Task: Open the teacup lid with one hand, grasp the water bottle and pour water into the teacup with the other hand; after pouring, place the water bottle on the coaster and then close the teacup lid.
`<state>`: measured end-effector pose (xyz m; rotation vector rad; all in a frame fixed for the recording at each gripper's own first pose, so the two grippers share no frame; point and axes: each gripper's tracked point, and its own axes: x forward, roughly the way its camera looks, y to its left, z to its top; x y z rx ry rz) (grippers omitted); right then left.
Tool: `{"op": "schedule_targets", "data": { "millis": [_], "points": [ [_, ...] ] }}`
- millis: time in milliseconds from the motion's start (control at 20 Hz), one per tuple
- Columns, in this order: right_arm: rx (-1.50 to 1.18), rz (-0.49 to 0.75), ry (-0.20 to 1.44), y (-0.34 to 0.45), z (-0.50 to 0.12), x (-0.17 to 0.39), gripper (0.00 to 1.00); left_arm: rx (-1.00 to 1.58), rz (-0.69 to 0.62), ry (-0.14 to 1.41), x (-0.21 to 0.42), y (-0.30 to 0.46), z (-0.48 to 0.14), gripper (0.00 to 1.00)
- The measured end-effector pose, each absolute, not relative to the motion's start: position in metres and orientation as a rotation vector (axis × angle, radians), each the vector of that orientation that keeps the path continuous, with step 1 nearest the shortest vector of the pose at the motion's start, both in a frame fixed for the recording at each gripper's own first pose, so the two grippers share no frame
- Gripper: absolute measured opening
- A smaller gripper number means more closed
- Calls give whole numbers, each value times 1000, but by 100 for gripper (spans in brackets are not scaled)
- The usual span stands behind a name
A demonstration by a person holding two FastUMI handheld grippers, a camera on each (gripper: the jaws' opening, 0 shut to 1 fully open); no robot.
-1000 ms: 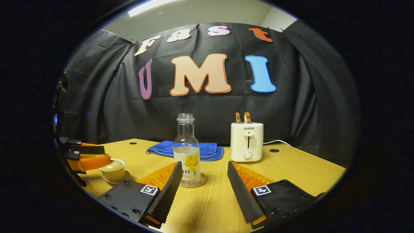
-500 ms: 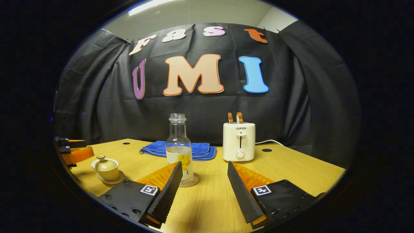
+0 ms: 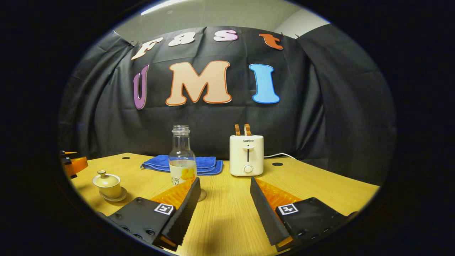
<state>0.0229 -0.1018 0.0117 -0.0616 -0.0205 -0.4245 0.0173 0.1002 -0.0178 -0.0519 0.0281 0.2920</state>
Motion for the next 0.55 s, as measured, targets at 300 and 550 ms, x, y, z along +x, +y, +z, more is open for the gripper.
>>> {"op": "schedule_targets", "data": {
  "millis": [300,550],
  "points": [
    [-62,-441,-22,-104,13,20,87,-53,294,27,17,100,-18,95],
    [-62,-441,-22,-104,13,20,90,-54,292,28,17,99,-18,95]
  ]
}}
